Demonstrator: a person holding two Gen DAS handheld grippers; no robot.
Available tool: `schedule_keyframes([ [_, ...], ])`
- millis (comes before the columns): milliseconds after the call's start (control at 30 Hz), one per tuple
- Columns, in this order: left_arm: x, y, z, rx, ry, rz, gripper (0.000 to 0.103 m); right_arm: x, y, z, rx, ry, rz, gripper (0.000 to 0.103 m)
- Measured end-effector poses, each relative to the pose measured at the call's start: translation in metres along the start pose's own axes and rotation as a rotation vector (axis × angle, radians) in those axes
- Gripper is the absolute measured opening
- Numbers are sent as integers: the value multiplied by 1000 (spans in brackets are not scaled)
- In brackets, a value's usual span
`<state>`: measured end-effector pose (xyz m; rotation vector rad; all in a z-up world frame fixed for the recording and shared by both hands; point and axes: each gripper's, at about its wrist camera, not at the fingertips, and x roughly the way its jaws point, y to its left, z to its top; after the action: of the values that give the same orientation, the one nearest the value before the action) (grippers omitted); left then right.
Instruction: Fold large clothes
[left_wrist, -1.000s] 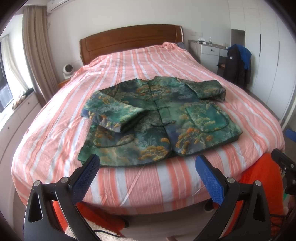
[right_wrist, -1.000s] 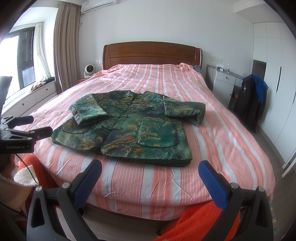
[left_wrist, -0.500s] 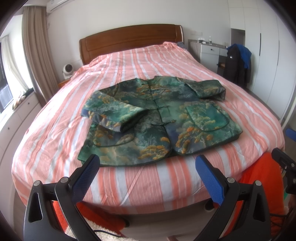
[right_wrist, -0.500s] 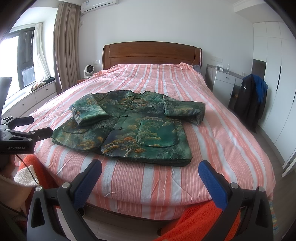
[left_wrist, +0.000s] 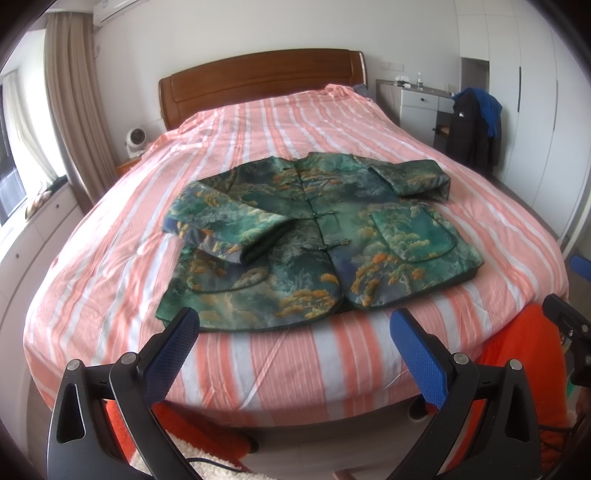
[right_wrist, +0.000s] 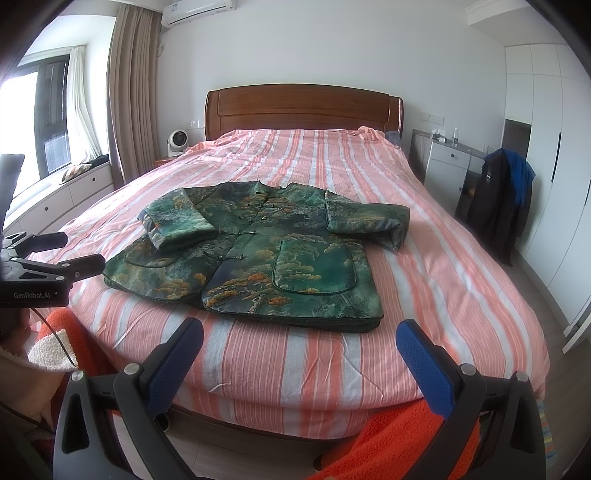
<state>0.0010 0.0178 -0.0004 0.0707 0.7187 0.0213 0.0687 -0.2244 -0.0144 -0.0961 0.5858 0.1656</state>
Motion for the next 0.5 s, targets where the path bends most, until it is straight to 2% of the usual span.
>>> schedule_keyframes([
  [500, 1, 0, -1, 1, 15, -2, 103, -5, -1, 1, 3, -13, 1, 103],
])
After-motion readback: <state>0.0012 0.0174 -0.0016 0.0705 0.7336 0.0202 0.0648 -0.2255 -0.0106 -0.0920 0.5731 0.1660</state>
